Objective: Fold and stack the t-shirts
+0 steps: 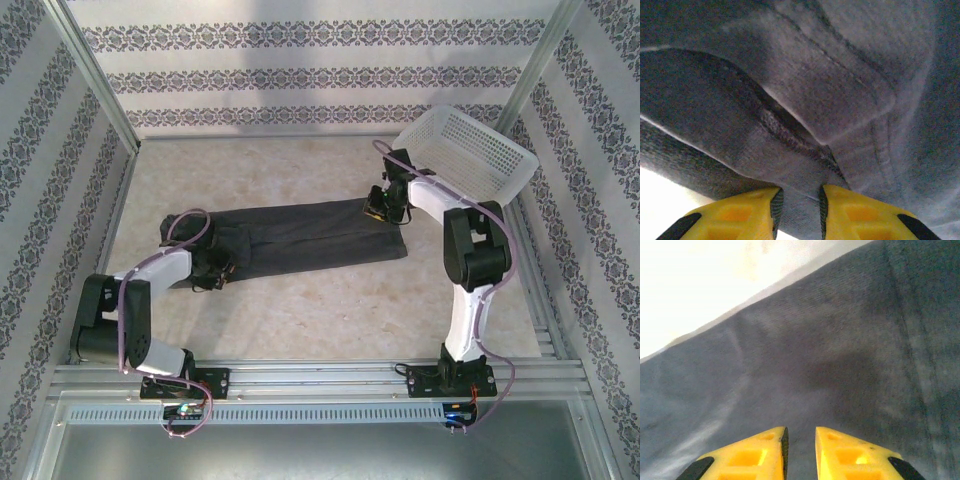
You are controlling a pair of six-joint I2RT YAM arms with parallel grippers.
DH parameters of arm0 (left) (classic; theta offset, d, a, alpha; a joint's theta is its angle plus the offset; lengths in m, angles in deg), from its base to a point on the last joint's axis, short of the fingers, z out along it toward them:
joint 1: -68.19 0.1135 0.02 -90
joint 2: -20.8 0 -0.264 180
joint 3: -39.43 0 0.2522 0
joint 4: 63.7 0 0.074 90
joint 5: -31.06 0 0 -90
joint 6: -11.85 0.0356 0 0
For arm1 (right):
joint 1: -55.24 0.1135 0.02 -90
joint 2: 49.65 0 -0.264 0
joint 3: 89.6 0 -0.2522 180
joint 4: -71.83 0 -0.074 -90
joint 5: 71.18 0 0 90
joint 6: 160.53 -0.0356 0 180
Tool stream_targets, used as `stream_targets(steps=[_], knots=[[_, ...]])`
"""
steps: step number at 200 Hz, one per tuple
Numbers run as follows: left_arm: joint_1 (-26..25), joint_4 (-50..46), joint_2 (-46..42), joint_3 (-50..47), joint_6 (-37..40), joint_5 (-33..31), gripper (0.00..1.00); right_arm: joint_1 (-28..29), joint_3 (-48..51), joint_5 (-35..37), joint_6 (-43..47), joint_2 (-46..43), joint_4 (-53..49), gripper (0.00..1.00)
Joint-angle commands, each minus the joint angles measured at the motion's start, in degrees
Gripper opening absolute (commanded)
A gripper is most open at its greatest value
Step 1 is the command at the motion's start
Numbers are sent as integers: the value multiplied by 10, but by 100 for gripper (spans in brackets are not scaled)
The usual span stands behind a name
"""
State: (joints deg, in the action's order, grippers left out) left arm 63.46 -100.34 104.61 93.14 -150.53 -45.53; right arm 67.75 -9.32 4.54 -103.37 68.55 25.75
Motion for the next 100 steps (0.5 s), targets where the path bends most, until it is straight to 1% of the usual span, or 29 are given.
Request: stream_targets(steps=[1,18,30,37,47,65,73,84,100], knots=[[6,32,42,13,-51,-17,31,6,-45,61,38,46,-118,23],[25,29,81,33,-39,-17,31,21,-57,82,53,55,-163,23],[42,29,111,58,-21,-19,31,38,-67,125,46,54,-206,23],[50,25,130,78,-9,-23,31,48,-57,146,39,46,-221,23],[62,17,159,113,12,-26,31,51,-36,152,26,34,-226,23],[78,1,221,198,53,-23,31,51,31,143,-2,0,-217,23],[79,-1,251,241,70,-14,31,55,78,143,-16,-26,-208,23],[77,-6,295,305,90,3,31,63,129,142,-30,-59,-197,23],[67,-15,367,403,111,32,31,82,204,121,-57,-111,-173,23]])
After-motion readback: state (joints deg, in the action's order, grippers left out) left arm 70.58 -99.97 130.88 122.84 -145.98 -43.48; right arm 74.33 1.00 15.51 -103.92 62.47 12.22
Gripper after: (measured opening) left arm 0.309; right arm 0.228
